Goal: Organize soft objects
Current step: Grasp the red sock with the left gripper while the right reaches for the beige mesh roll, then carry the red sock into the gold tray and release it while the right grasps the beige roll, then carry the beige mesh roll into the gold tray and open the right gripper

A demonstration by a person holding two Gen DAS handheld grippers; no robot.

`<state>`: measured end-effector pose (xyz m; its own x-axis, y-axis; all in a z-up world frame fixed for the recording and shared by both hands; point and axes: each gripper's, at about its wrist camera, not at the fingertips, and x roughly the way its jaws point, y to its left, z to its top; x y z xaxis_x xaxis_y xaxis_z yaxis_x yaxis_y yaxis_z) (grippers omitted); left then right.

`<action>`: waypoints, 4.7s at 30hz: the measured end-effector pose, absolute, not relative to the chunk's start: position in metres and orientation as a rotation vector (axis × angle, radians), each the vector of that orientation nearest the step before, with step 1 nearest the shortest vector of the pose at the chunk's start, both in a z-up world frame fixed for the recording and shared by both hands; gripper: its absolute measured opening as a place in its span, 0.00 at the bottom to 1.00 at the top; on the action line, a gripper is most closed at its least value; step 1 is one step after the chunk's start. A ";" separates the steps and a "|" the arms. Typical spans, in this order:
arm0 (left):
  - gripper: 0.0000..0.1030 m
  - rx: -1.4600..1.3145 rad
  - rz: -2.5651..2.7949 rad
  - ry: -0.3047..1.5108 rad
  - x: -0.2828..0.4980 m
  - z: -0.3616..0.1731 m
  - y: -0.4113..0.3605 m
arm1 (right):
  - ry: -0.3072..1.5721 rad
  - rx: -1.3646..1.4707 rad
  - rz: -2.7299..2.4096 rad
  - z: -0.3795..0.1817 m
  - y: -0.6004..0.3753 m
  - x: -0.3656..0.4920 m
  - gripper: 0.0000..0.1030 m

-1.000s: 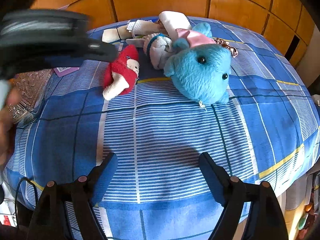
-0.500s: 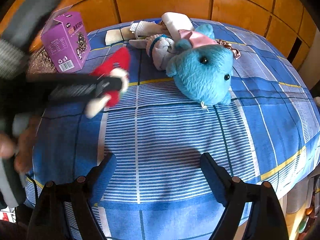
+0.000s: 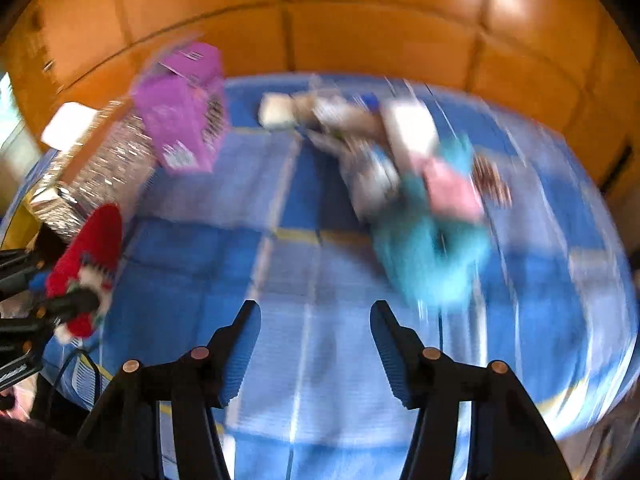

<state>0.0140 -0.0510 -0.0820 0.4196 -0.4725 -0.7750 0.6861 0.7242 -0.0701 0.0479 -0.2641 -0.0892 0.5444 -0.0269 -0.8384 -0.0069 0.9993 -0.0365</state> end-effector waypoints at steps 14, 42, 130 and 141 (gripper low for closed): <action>0.23 -0.017 -0.645 0.865 0.011 -0.041 0.047 | 0.945 -0.654 0.186 -0.080 -0.224 0.209 0.56; 0.23 -0.178 -0.518 0.885 0.038 -0.029 0.100 | 1.157 -0.403 0.150 -0.120 -0.244 0.349 0.40; 0.79 -0.183 0.167 0.729 0.017 -0.029 0.219 | 1.119 -0.214 0.705 -0.034 0.079 0.163 0.44; 0.79 -0.217 0.170 0.741 0.018 -0.036 0.226 | 1.013 -0.133 0.630 -0.029 0.062 0.158 0.73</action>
